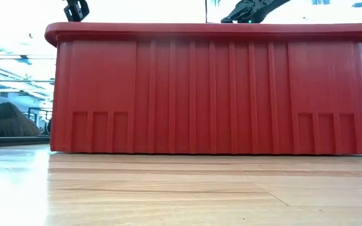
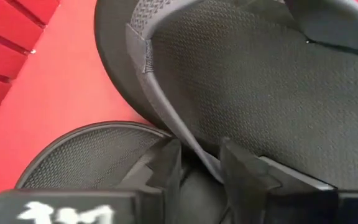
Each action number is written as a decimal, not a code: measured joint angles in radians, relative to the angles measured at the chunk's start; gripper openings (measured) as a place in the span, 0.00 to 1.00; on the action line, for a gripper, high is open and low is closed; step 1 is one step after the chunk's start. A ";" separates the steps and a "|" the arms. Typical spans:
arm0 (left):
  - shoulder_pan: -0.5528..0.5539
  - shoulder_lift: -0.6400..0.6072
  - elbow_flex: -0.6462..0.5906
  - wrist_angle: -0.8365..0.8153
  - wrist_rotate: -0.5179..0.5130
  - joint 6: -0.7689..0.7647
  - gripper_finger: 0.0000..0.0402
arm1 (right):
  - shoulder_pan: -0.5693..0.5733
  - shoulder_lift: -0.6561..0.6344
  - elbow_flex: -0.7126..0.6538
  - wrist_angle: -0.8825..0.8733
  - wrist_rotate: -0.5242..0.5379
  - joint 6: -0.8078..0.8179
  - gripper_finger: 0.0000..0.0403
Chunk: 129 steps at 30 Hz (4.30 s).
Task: Pick and place slides into bin
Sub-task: Put the black slipper into the red bin
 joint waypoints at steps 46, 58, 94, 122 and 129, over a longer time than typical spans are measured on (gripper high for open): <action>-0.003 0.000 0.001 -0.001 0.045 0.035 0.01 | 0.073 -0.213 0.000 0.237 0.031 0.367 0.52; -0.031 0.000 0.096 -0.028 0.066 0.126 0.01 | 0.176 -0.510 -0.011 0.409 -0.190 0.725 0.02; -0.341 0.146 0.812 -0.738 -0.698 0.449 0.00 | 0.379 -1.079 -0.650 0.854 -0.017 1.111 0.00; -0.435 0.342 1.005 -0.799 -0.736 0.448 0.00 | 0.379 -1.077 -0.650 0.858 -0.017 1.118 0.00; -0.435 0.342 1.005 -0.803 -0.723 0.445 0.00 | 0.379 -1.077 -0.650 0.858 -0.018 1.118 0.00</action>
